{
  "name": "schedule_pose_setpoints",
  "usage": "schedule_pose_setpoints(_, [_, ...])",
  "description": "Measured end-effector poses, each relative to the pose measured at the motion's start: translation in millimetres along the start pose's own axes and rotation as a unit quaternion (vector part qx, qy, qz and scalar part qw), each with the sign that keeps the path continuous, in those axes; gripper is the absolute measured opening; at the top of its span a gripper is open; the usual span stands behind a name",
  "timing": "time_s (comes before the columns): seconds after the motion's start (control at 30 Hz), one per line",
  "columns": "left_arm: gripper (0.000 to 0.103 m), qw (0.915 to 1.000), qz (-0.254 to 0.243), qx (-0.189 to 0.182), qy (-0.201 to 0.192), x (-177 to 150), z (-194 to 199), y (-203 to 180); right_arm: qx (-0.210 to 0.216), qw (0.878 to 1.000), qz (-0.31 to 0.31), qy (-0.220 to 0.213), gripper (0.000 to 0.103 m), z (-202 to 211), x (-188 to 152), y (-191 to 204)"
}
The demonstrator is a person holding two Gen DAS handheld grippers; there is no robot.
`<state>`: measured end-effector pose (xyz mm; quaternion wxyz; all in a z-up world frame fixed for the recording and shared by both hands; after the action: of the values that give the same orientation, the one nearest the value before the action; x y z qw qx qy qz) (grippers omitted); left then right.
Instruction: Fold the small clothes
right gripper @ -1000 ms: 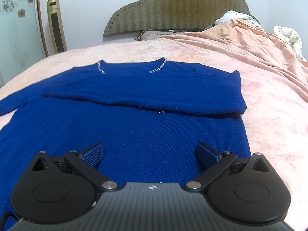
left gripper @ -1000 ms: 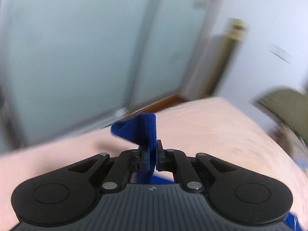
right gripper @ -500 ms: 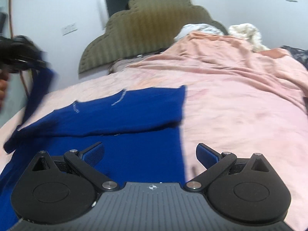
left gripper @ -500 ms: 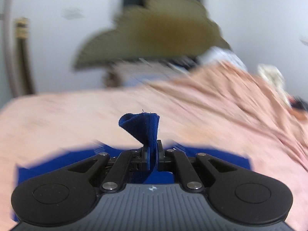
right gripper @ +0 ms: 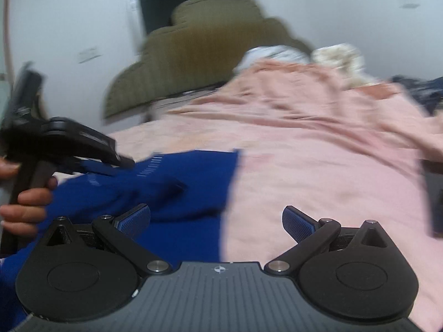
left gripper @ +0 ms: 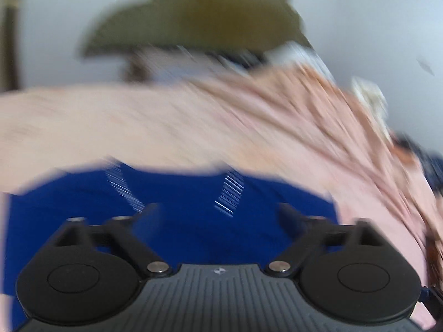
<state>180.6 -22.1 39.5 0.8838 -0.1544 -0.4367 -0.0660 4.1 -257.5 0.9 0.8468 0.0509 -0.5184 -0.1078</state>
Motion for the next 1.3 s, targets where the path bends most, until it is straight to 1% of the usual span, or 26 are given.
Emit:
schedule_pose_setpoints(0.07, [0.097, 0.9981, -0.011, 0.05, -0.032, 4.5, 20.3, 29.3, 0.064, 0.998, -0.021, 0.012, 0.103, -22.6, 12.4, 7.1])
schedule_pose_setpoints(0.1, [0.097, 0.996, -0.02, 0.078, -0.038, 4.2, 27.7, 42.5, 0.086, 0.996, -0.033, 0.018, 0.102, -34.7, 17.8, 9.3])
schedule_pose_setpoints(0.17, [0.097, 0.9925, -0.02, 0.113, -0.043, -2.2, 37.3, 62.9, 0.112, 0.991, -0.057, 0.039, 0.1, -64.8, 26.4, 12.4])
schedule_pose_setpoints(0.2, [0.097, 0.9918, -0.018, 0.12, -0.038, -8.0, 40.6, 72.0, 0.119, 0.989, -0.07, 0.055, 0.096, -81.7, 28.3, 13.5])
schedule_pose_setpoints(0.27, [0.097, 0.9917, -0.014, 0.126, -0.022, -19.9, 41.4, 83.4, 0.126, 0.982, -0.102, 0.092, 0.093, -112.7, 29.0, 14.6])
schedule_pose_setpoints(0.33, [0.097, 0.9913, -0.009, 0.131, -0.01, -30.1, 40.5, 93.1, 0.131, 0.978, -0.12, 0.108, 0.088, -136.2, 29.7, 16.9])
schedule_pose_setpoints(0.37, [0.097, 0.9911, -0.008, 0.133, -0.006, -33.1, 41.6, 97.0, 0.121, 0.979, -0.117, 0.113, 0.084, -145.2, 30.2, 18.8])
schedule_pose_setpoints(0.43, [0.097, 0.9901, -0.012, 0.14, 0.001, -38.3, 40.4, 100.0, 0.097, 0.984, -0.092, 0.118, 0.067, -159.6, 30.8, 26.2])
schedule_pose_setpoints(0.47, [0.097, 0.9896, -0.015, 0.143, 0.003, -39.3, 39.5, 101.0, 0.089, 0.985, -0.08, 0.122, 0.045, -162.8, 28.3, 31.0])
schedule_pose_setpoints(0.5, [0.097, 0.9892, -0.019, 0.146, 0.001, -39.3, 40.7, 101.5, 0.082, 0.986, -0.069, 0.13, 0.016, -167.6, 27.0, 35.0])
schedule_pose_setpoints(0.53, [0.097, 0.9884, -0.025, 0.15, -0.004, -38.9, 41.4, 100.7, 0.076, 0.986, -0.061, 0.132, 0.009, -164.6, 24.0, 36.3])
schedule_pose_setpoints(0.6, [0.097, 0.9865, -0.037, 0.158, -0.017, -38.0, 42.8, 99.2, 0.072, 0.989, -0.05, 0.118, 0.009, -160.1, 28.8, 37.7])
schedule_pose_setpoints(0.67, [0.097, 0.9852, -0.048, 0.164, -0.02, -37.8, 40.9, 98.7, 0.043, 0.995, -0.041, 0.081, 0.008, -145.0, 42.6, 26.8])
schedule_pose_setpoints(0.7, [0.097, 0.985, -0.052, 0.164, -0.013, -38.7, 36.0, 98.0, 0.026, 0.997, -0.039, 0.062, 0.008, -137.9, 50.3, 19.9])
schedule_pose_setpoints(0.77, [0.097, 0.9846, -0.059, 0.165, 0.003, -43.1, 24.0, 97.0, -0.006, 0.998, -0.029, 0.052, 0.009, -133.3, 57.7, 8.4])
schedule_pose_setpoints(0.83, [0.097, 0.983, -0.068, 0.17, 0.019, -50.2, 10.5, 97.0, -0.017, 0.997, -0.013, 0.079, 0.017, -141.3, 54.3, 0.8])
schedule_pose_setpoints(0.9, [0.097, 0.9788, -0.077, 0.185, 0.039, -58.4, -0.1, 99.9, -0.035, 0.994, -0.008, 0.106, 0.038, -146.8, 46.1, -3.7])
schedule_pose_setpoints(0.97, [0.097, 0.9762, -0.083, 0.194, 0.048, -65.7, -5.8, 103.1, -0.058, 0.996, -0.005, 0.074, 0.038, -132.2, 45.9, -3.1])
schedule_pose_setpoints(1.0, [0.097, 0.9743, -0.088, 0.2, 0.055, -68.9, -9.1, 104.6, -0.058, 0.997, 0.001, 0.051, 0.037, -121.4, 47.5, 1.7])
schedule_pose_setpoints(1.03, [0.097, 0.9726, -0.089, 0.207, 0.059, -71.3, -11.8, 106.6, -0.044, 0.998, 0.009, 0.04, 0.04, -114.6, 46.3, 7.1])
schedule_pose_setpoints(1.1, [0.097, 0.9723, -0.083, 0.211, 0.058, -71.8, -6.8, 108.9, -0.01, 0.997, 0.043, 0.059, 0.06, -115.6, 38.6, 22.9])
schedule_pose_setpoints(1.13, [0.097, 0.9731, -0.08, 0.209, 0.053, -70.5, -0.4, 108.3, -0.005, 0.994, 0.062, 0.086, 0.063, -122.4, 30.6, 28.9])
schedule_pose_setpoints(1.2, [0.097, 0.9753, -0.083, 0.201, 0.04, -68.2, 15.3, 104.9, -0.041, 0.989, 0.079, 0.122, 0.064, -132.9, 16.7, 27.5])
schedule_pose_setpoints(1.23, [0.097, 0.9757, -0.086, 0.198, 0.036, -69.0, 23.4, 103.1, -0.066, 0.987, 0.077, 0.123, 0.064, -130.6, 14.1, 23.2])
schedule_pose_setpoints(1.27, [0.097, 0.9763, -0.087, 0.195, 0.035, -71.5, 31.4, 101.5, -0.077, 0.988, 0.065, 0.116, 0.065, -124.3, 14.6, 19.6])
schedule_pose_setpoints(1.3, [0.097, 0.9777, -0.087, 0.187, 0.038, -75.6, 38.3, 100.1, -0.071, 0.991, 0.046, 0.104, 0.067, -112.3, 15.8, 17.7])
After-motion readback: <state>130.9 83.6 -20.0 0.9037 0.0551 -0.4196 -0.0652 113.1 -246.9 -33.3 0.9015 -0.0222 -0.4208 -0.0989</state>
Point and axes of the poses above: each gripper's, at about its wrist camera, not at the fingertips, and z roughly against the way its jaws point, y to its left, x to its top, the point moved 6 cm from there along -z, roughly the way its jaws point, and after that the axes turned 2 degrees about z, right-handed, at the moved point
